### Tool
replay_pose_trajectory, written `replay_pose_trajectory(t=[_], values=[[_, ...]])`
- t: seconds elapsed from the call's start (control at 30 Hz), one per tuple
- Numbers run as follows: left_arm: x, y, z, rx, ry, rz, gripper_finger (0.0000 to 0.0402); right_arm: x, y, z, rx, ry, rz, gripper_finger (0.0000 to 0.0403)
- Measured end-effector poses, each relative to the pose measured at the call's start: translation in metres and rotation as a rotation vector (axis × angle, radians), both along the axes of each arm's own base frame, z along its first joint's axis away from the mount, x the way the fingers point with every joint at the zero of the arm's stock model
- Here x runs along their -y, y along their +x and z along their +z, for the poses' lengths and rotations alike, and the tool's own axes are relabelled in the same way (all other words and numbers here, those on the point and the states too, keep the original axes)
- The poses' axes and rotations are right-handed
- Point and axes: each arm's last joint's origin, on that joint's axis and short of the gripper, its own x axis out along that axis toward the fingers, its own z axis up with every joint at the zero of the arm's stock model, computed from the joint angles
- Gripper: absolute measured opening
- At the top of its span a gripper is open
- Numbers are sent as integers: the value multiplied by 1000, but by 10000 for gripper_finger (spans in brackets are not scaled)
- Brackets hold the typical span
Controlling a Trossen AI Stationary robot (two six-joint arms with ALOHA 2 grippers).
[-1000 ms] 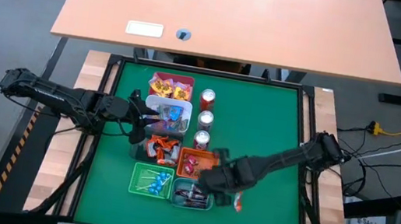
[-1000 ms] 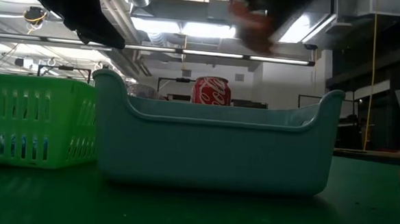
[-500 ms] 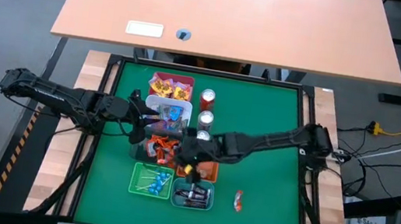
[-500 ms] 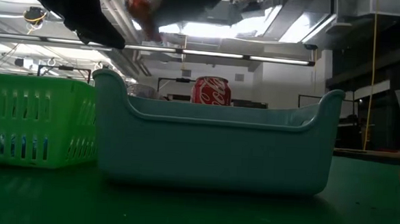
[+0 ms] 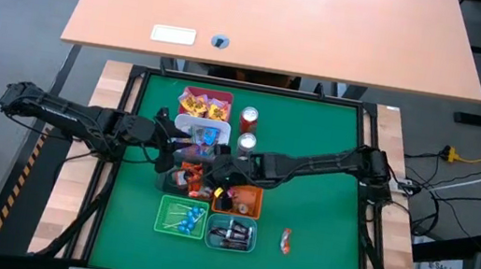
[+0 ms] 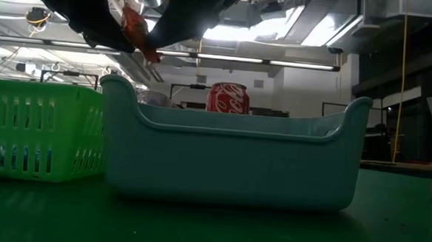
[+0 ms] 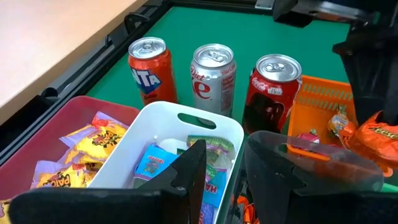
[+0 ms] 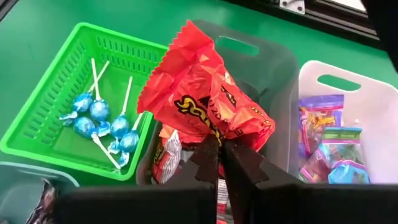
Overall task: Sort candy
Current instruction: Put the orange chocolate into the black bin
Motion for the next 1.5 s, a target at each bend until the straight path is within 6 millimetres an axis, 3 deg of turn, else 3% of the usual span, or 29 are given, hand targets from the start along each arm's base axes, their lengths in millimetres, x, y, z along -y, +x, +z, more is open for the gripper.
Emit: replay_pose_trajectory(t=[0.4,0.67,0.83,1.0,1.17,1.5], values=[[0,0,0,-1,0,0,101,0,1,0,8,0,1,22],[0,0,0,-1,0,0,101,0,2,2,31,-19,-24,120],[0,0,0,-1,0,0,101,0,-4,10,21,-21,-22,154],[0,0,0,-2,0,0,101,-3,-27,27,-75,-21,11,157],[0,0,0,-2,0,0,101,-12,-64,41,-281,45,81,155],[0,0,0,-2,0,0,101,-60,-111,34,-607,39,88,154]])
